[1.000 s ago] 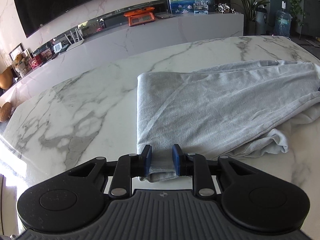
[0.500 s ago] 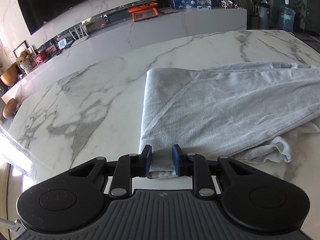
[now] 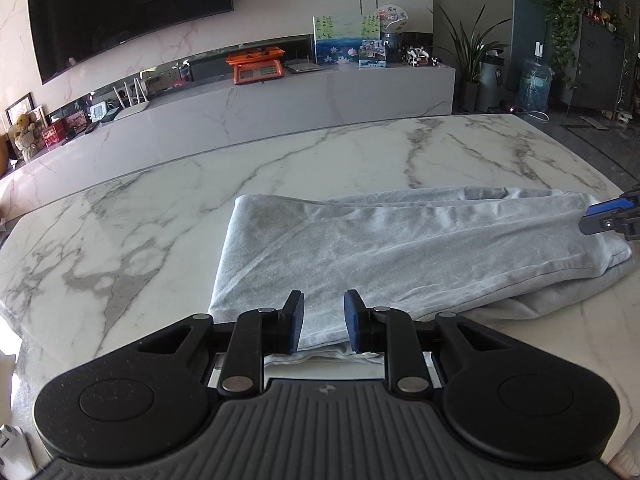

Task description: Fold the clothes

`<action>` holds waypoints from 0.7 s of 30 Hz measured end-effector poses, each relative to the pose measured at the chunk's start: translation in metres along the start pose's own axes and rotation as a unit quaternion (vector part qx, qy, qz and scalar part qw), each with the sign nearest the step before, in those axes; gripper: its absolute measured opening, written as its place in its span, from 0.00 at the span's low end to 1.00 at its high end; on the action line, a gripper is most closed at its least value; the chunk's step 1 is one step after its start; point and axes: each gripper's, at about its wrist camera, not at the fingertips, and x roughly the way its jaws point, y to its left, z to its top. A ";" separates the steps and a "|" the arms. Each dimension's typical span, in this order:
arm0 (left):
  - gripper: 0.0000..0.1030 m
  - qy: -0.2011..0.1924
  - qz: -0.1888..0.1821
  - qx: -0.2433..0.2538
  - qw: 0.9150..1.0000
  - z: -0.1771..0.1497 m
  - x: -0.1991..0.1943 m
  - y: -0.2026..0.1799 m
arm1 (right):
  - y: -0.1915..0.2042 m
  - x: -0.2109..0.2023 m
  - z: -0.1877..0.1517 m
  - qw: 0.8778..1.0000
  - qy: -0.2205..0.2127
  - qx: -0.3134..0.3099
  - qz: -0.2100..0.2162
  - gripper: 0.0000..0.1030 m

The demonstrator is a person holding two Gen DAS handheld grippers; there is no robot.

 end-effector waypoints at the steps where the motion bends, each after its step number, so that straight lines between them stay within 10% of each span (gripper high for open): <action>1: 0.20 -0.001 -0.005 0.001 1.000 0.001 0.000 -0.004 | 0.001 0.002 0.003 1.000 -0.002 0.000 0.002 0.23; 21: 0.19 0.097 -0.060 0.019 0.993 -0.008 0.034 -0.041 | -0.003 0.051 0.026 0.996 0.080 0.015 -0.030 0.26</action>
